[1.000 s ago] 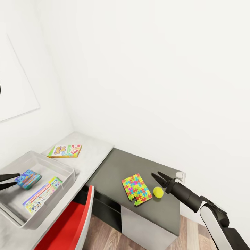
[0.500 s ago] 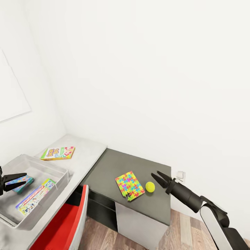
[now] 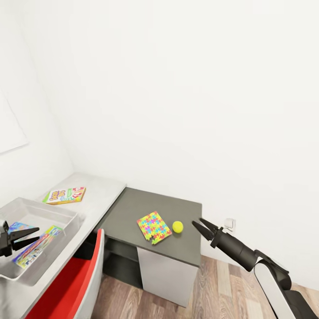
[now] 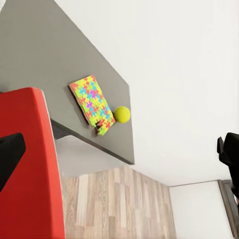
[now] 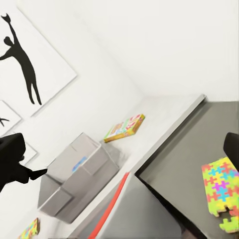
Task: Put all the toys in the child's room - the three board games (two on the bed and one on the table), the two jigsaw puzzles on the table, and the tennis ball on the table - inside the toy box on the table in the child's room.
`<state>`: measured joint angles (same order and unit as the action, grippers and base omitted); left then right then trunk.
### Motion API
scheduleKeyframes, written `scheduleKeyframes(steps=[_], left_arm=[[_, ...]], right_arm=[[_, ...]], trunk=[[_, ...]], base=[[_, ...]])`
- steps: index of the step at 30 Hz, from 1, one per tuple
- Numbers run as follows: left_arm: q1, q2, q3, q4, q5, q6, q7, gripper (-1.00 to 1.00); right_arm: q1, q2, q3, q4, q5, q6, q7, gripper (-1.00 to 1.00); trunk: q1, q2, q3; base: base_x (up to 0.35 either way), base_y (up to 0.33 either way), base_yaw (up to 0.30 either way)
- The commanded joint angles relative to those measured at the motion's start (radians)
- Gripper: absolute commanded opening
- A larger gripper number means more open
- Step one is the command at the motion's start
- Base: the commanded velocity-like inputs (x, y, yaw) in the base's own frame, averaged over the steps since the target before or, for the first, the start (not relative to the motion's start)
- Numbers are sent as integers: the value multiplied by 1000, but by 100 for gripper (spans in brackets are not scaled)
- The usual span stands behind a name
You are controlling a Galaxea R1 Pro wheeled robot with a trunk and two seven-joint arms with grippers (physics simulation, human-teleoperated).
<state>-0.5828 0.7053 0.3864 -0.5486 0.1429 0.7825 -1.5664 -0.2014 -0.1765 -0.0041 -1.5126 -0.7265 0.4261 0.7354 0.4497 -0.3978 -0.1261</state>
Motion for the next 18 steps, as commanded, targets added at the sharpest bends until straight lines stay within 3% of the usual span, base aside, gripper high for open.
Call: scheduleKeyframes(steps=[1,9,18], left_arm=[[-1,2,1,9,6,1,-4,100],[0,12,4,34,44,-32,-4,100],[0,2,5,36,50,-37,-4,100]], right_arm=[[-1,1,1,0,-7,8,0,100],[-1,6,7,0,-3,7,1,100],[-1,7,5,1,-1,2,-7,100]], trunk=[[0,-2,-1],[0,-2,7],[0,-2,8]], base=[[-196,-103,-140],[-238,-103,-65],[-61,-17,-7]])
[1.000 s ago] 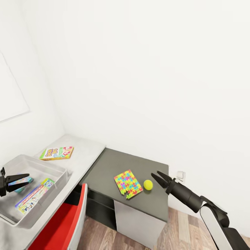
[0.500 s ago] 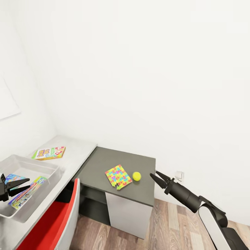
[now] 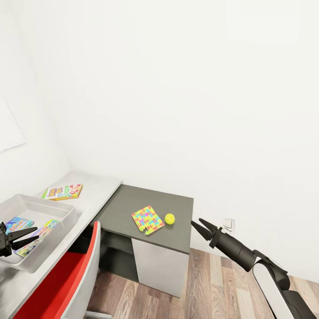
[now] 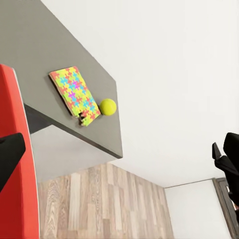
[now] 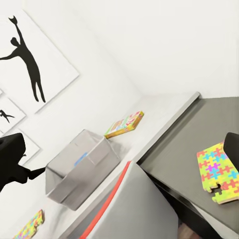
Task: Put all the toys in the child's room - the three board games (two on the bed and one on the table), the two jigsaw puzzles on the table, and the tennis ball on the table - inside the toy box on the table in the child's room.
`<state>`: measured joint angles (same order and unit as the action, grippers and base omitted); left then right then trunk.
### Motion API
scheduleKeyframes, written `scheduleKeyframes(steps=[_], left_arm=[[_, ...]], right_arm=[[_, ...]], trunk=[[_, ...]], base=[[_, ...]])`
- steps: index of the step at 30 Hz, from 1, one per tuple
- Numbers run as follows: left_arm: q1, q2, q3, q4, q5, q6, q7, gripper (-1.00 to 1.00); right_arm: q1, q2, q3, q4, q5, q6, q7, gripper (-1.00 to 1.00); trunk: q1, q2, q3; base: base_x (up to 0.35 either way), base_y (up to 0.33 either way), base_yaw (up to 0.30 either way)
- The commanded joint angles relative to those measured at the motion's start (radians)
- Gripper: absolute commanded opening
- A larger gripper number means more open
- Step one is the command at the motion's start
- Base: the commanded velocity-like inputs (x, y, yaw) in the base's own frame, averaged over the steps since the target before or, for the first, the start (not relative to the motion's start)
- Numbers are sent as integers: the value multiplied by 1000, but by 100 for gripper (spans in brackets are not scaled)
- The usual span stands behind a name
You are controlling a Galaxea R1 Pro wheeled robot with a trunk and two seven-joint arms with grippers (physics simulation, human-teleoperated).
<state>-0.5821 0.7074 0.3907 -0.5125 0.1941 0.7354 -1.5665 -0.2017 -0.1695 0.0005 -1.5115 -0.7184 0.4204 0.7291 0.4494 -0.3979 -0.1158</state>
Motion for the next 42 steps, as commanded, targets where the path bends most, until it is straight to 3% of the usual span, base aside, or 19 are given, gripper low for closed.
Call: scheduleKeyframes(steps=[1,24,42], left_arm=[[-1,0,1,0,-1,11,-4,100],[-1,1,2,-4,1,9,-4,100],[-1,0,2,-6,1,7,-4,100]], right_arm=[[-1,0,0,0,-9,8,-1,100],[-1,0,-1,0,-10,5,-1,100],[-1,-1,-1,0,-10,5,1,100]], trunk=[[1,-2,-2],[1,-2,5],[1,-2,10]], base=[[-14,-4,-2],[-2,-6,1],[0,-179,5]])
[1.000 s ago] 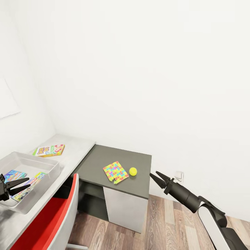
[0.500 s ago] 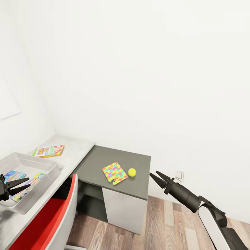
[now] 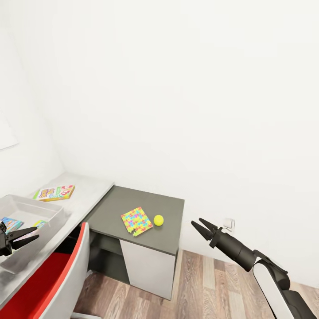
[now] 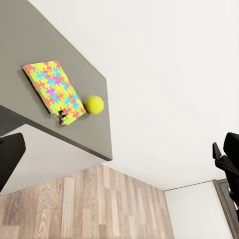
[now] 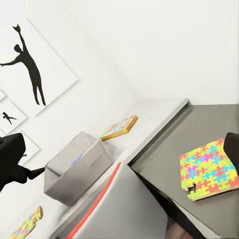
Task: Put all the toys in the child's room - the three board games (two on the bed and one on the table), the two jigsaw puzzles on the table, and the tennis ball on the table - inside the toy box on the table in the child's room.
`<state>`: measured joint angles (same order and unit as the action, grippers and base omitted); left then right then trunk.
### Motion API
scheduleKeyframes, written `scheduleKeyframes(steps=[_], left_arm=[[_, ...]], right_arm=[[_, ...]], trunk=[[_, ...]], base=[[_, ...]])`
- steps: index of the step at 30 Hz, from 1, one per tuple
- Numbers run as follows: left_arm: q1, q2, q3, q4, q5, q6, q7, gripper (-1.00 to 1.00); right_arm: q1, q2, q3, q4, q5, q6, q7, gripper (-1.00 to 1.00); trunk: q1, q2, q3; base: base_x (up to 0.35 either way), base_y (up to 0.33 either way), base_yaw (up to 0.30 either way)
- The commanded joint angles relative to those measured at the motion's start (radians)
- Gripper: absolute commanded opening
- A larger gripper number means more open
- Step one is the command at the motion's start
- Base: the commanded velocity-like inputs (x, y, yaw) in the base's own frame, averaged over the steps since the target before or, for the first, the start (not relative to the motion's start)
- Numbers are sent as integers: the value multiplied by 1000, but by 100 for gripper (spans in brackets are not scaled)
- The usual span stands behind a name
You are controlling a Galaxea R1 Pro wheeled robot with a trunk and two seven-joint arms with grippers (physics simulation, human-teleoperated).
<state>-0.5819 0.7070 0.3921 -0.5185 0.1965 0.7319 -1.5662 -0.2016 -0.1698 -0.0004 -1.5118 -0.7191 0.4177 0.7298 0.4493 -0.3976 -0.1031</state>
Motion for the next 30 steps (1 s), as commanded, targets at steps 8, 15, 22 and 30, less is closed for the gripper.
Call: scheduleKeyframes(steps=[8,15,22,30], left_arm=[[-1,0,1,0,-2,9,-5,100],[-1,0,1,0,-2,9,-5,100],[-1,1,1,0,-2,9,-5,100],[-1,1,0,0,-2,9,-5,100]], right_arm=[[-1,1,2,0,-9,8,-1,100],[-1,0,2,1,-8,7,4,100],[-1,0,2,0,-9,7,9,100],[-1,1,3,1,-9,7,9,100]], trunk=[[1,-2,1],[1,-2,9],[1,-2,20],[1,-2,32]], base=[[0,-125,-19],[0,-25,-94],[0,-4,-115],[0,-1,-119]])
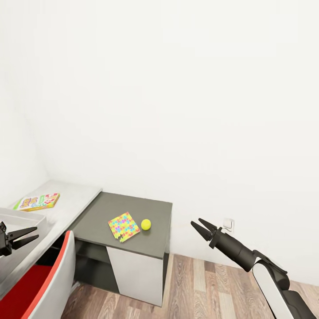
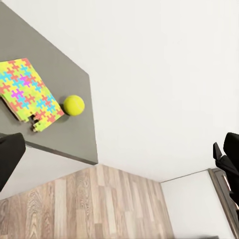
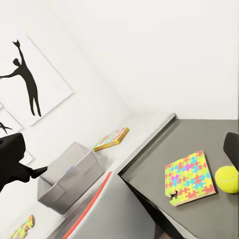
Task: Put all the toys in the child's room - the three board games (two on the bed and one on the table), the two jigsaw puzzles on the table, and the tennis ball on the table - inside the toy box on the table in the child's room.
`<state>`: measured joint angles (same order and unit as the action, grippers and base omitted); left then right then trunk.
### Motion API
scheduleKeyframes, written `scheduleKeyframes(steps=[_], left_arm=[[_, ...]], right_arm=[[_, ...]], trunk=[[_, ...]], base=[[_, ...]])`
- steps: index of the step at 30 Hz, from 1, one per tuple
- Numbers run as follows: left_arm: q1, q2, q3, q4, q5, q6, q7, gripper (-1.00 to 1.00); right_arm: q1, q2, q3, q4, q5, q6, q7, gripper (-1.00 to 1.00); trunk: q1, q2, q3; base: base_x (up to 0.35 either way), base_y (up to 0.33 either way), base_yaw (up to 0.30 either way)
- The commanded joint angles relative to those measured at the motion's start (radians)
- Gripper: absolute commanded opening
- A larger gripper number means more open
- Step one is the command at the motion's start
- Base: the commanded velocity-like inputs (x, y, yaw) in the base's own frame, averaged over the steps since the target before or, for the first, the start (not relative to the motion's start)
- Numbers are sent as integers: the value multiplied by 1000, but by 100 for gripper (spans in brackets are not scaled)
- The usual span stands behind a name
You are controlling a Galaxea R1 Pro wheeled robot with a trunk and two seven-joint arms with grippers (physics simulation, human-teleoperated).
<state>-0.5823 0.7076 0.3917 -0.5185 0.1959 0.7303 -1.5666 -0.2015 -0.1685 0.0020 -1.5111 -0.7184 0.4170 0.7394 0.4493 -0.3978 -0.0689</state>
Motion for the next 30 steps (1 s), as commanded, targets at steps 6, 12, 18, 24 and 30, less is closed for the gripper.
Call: scheduleKeyframes(steps=[6,12,18,24,30], left_arm=[[-1,0,1,0,-1,9,-4,100],[-1,1,0,0,-1,9,-4,100],[-1,0,0,0,-1,9,-4,100],[-1,1,0,0,-1,9,-4,100],[-1,0,0,0,-1,9,-4,100]], right_arm=[[-1,0,1,-1,-9,8,-4,100],[-1,0,3,-1,-9,9,-10,100],[-1,0,3,-1,-9,9,-12,100],[-1,0,4,-1,-9,9,-13,100],[-1,0,5,-1,-9,9,-14,100]], trunk=[[1,-2,7],[1,-2,14],[1,-2,16],[1,-2,19],[1,-2,26]], base=[[-11,0,-120],[-155,63,-88],[-77,33,-19],[-17,7,-4],[-59,21,40]])
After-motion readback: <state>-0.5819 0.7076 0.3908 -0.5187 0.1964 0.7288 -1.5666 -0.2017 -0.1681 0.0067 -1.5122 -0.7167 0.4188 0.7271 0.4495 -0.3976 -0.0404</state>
